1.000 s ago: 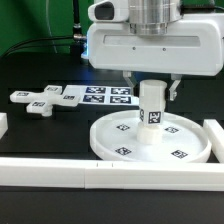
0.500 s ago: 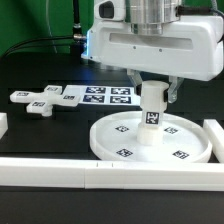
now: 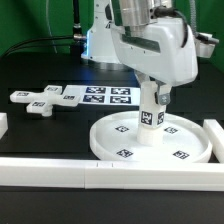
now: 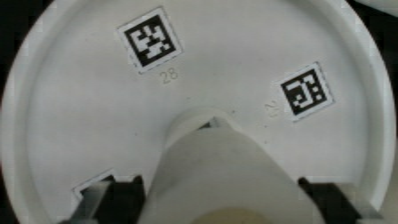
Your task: Assemble round table
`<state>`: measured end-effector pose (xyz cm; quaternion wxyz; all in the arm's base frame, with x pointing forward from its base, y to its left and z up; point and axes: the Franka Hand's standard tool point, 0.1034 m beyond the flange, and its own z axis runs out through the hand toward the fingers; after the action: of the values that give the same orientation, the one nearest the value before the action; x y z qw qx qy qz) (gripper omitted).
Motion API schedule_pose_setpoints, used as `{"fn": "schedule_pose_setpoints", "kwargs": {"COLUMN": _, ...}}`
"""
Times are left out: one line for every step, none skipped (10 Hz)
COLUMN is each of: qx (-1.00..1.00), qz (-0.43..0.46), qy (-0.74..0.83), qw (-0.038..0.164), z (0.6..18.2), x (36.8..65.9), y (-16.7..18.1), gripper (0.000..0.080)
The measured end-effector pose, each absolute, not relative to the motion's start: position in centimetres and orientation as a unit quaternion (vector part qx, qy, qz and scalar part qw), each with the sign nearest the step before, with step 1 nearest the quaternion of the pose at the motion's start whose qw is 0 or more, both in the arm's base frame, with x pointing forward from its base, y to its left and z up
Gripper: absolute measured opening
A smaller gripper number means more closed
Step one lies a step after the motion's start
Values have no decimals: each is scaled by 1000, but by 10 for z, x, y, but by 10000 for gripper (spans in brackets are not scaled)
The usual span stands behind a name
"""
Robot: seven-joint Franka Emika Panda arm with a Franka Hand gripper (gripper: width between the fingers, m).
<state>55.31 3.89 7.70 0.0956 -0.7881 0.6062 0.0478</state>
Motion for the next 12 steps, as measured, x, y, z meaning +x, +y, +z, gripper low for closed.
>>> {"fn": "schedule_pose_setpoints", "kwargs": {"qx": -783, "qz": 49, "qy": 612, "qw": 97, "z": 77, "x": 553, "y": 39, "gripper": 409}}
{"fn": "schedule_pose_setpoints", "kwargs": {"qx": -765, "qz": 53, "qy": 635, "qw": 97, "z": 77, "x": 553, "y": 40, "gripper": 409}}
{"fn": "schedule_pose_setpoints", "kwargs": {"qx": -768, "qz": 52, "qy": 631, "qw": 97, "z": 77, "x": 553, "y": 40, "gripper": 409}}
{"fn": "schedule_pose_setpoints", "kwargs": {"qx": -782, "qz": 51, "qy": 613, "qw": 97, "z": 77, "x": 553, "y": 40, "gripper": 573}}
{"fn": "schedule_pose_setpoints", "kwargs": {"qx": -792, "qz": 49, "qy": 601, "qw": 98, "z": 77, "x": 553, "y": 40, "gripper": 626}}
{"fn": "schedule_pose_setpoints", "kwargs": {"qx": -804, "qz": 47, "qy": 584, "qw": 99, "z": 77, "x": 553, "y": 38, "gripper": 626}}
{"fn": "schedule_pose_setpoints", "kwargs": {"qx": -832, "qz": 42, "qy": 544, "qw": 101, "z": 77, "x": 553, "y": 38, "gripper": 645}}
{"fn": "schedule_pose_setpoints", "kwargs": {"qx": -851, "qz": 38, "qy": 513, "qw": 102, "z": 76, "x": 553, "y": 38, "gripper": 648}}
{"fn": "schedule_pose_setpoints", "kwargs": {"qx": -863, "qz": 36, "qy": 493, "qw": 103, "z": 76, "x": 553, "y": 38, "gripper": 648}}
{"fn": "schedule_pose_setpoints", "kwargs": {"qx": -886, "qz": 31, "qy": 452, "qw": 104, "z": 76, "x": 553, "y": 38, "gripper": 649}}
{"fn": "schedule_pose_setpoints", "kwargs": {"qx": -915, "qz": 23, "qy": 391, "qw": 96, "z": 77, "x": 554, "y": 38, "gripper": 649}}
{"fn": "schedule_pose_setpoints", "kwargs": {"qx": -939, "qz": 13, "qy": 333, "qw": 84, "z": 80, "x": 558, "y": 39, "gripper": 649}}
